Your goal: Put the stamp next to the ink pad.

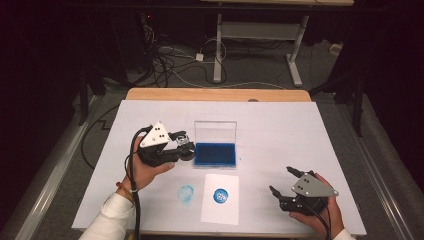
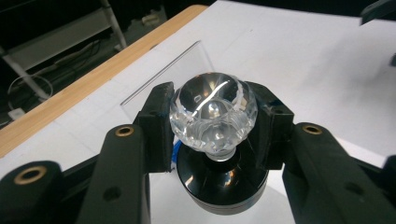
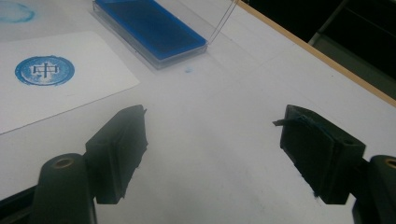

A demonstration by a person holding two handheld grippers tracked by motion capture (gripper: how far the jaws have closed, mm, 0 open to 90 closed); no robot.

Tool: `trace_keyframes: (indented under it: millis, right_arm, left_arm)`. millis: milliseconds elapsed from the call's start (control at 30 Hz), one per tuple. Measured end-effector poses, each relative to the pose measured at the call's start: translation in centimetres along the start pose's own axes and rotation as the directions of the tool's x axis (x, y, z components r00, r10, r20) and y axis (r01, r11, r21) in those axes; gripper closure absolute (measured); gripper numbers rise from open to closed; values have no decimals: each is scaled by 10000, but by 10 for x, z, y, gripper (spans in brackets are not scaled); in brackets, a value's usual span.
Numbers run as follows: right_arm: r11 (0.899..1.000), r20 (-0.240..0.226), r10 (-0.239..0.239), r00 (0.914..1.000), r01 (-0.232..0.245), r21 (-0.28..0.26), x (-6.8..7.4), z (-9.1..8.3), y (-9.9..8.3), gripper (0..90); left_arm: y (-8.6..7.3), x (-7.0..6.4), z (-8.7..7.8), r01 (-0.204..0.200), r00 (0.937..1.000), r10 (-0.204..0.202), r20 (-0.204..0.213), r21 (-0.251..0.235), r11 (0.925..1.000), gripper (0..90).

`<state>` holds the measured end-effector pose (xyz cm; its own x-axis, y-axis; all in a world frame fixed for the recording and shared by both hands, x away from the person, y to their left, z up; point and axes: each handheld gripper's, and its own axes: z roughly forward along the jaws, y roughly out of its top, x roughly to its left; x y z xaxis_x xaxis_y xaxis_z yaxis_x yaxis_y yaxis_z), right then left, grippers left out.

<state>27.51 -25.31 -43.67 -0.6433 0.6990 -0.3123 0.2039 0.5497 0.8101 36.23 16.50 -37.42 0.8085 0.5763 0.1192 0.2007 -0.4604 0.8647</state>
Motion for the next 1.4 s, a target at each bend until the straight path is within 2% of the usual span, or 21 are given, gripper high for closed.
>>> trace_keyframes:
  millis: [300, 367, 533, 633, 867, 1100, 1167, 1300, 1367, 1400]
  right_arm:
    - [10000, -95, -61, 9999, 62, 63, 2, 2, 0, 230]
    - [9999, -119, -54, 9999, 55, 85, 2, 3, -1, 233]
    - [9996, -239, -161, 9996, 166, 229, 5, 6, -1, 233]
    - [9994, -343, -205, 9992, 214, 274, 6, 8, -1, 233]
    - [9981, -582, -370, 9976, 398, 461, 11, 12, -2, 234]
    - [9980, -541, -365, 9979, 392, 489, 10, 12, -3, 234]
    - [9982, -546, -346, 9979, 372, 475, 9, 11, -3, 234]
    - [9981, -540, -360, 9979, 385, 474, 9, 12, -3, 233]
    - [9978, -578, -367, 9977, 398, 535, 10, 12, -3, 234]
    - [9976, -577, -386, 9976, 418, 548, 10, 13, -3, 234]
  left_arm:
    - [-5, 23, 14, 348, 9990, -326, -308, 735, 9967, 546]
    - [-7, 27, 18, 437, 9981, -396, -465, 915, 9948, 546]
    - [-11, 33, 27, 617, 9971, -561, -515, 1162, 9913, 546]
    - [-13, 35, 34, 652, 9965, -570, -605, 1447, 9873, 546]
    - [-18, 39, 50, 722, 9953, -597, -764, 1736, 9822, 544]
    - [-27, 40, 65, 945, 9931, -781, -879, 2022, 9748, 543]
    - [-31, 40, 69, 899, 9936, -725, -869, 2177, 9719, 543]
    - [-38, 40, 74, 992, 9914, -760, -1062, 2341, 9671, 543]
    - [-40, 40, 74, 1001, 9910, -769, -1096, 2246, 9693, 543]
    - [-42, 40, 75, 1065, 9911, -849, -1022, 2285, 9677, 543]
